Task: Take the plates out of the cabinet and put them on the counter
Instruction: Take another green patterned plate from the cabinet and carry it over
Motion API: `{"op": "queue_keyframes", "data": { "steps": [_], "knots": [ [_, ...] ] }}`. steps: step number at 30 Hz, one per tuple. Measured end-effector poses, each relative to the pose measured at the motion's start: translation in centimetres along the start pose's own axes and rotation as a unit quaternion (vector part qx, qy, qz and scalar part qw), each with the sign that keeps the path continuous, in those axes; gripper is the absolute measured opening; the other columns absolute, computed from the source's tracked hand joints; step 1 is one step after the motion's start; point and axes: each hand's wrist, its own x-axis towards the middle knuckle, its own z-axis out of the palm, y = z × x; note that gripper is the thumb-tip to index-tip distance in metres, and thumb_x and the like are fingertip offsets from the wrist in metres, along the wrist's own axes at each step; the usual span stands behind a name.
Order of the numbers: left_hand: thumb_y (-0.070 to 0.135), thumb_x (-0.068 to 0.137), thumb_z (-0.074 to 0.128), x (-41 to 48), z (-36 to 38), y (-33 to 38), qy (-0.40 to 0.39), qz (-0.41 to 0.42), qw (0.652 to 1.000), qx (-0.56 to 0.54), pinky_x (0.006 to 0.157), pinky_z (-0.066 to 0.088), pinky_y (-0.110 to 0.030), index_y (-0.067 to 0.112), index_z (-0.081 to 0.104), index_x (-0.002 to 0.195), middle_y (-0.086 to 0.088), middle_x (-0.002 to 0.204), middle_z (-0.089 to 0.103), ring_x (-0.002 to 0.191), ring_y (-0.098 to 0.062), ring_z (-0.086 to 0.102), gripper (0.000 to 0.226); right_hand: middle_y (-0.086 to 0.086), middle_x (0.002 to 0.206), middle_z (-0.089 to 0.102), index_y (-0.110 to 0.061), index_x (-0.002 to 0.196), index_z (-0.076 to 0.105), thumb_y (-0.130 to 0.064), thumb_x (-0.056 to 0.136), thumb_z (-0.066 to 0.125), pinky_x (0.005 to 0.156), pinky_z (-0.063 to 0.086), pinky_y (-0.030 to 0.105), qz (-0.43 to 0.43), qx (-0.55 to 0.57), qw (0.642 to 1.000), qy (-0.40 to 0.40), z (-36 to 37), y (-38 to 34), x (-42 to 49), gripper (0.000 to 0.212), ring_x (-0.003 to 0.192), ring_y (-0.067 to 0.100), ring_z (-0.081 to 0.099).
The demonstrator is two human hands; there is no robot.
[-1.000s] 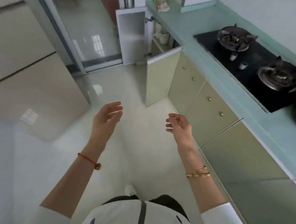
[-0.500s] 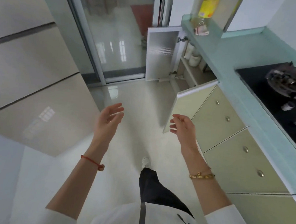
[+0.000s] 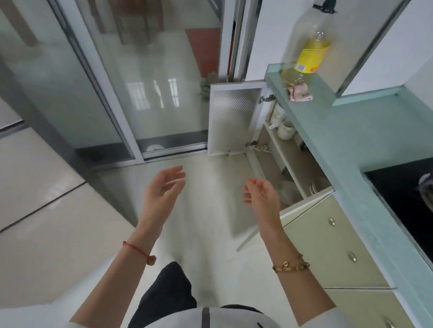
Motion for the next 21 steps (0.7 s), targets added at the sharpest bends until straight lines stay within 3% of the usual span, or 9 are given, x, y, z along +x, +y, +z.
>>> {"op": "queue_keyframes", "data": {
  "steps": [6, 9, 15, 21],
  "knots": [
    [0.011, 0.092, 0.065, 15.3, 1.9, 0.1, -0.092, 0.015, 0.996, 0.013, 0.098, 0.055, -0.041, 0.033, 0.068, 0.11, 0.009, 0.107, 0.074, 0.096, -0.004, 0.07, 0.029, 0.005, 0.102, 0.068, -0.015, 0.111, 0.063, -0.018, 0.097, 0.053, 0.084, 0.057, 0.033, 0.026, -0.002, 0.996, 0.083, 4.0, -1.0, 9.7, 0.017, 0.089, 0.019, 0.066],
    [0.009, 0.092, 0.064, 22.7, 3.2, 1.4, -0.154, 0.016, 0.988, 0.026, 0.101, 0.052, -0.043, 0.035, 0.068, 0.107, 0.007, 0.11, 0.072, 0.098, -0.006, 0.067, 0.03, 0.007, 0.104, 0.068, -0.013, 0.113, 0.062, -0.017, 0.097, 0.052, 0.084, 0.057, 0.034, 0.045, 0.012, 0.989, 0.139, 6.2, -2.1, 14.1, 0.019, 0.091, 0.021, 0.066],
    [0.015, 0.091, 0.066, 35.1, 7.9, 3.0, -0.3, 0.008, 0.95, 0.089, 0.104, 0.051, -0.044, 0.038, 0.07, 0.101, 0.015, 0.112, 0.072, 0.109, -0.006, 0.066, 0.026, 0.009, 0.105, 0.068, -0.01, 0.116, 0.062, -0.015, 0.097, 0.05, 0.086, 0.058, 0.039, 0.095, 0.053, 0.956, 0.273, 8.1, -3.8, 20.9, 0.023, 0.095, 0.026, 0.067],
    [0.025, 0.089, 0.069, 41.9, 16.3, 1.6, -0.403, -0.022, 0.905, 0.13, 0.102, 0.052, -0.042, 0.034, 0.07, 0.111, 0.014, 0.107, 0.073, 0.107, -0.005, 0.066, 0.024, 0.01, 0.103, 0.069, -0.011, 0.112, 0.064, -0.017, 0.096, 0.053, 0.085, 0.058, 0.04, 0.155, 0.08, 0.91, 0.375, 6.0, -2.1, 26.2, 0.02, 0.087, 0.021, 0.066]
  ]
}}
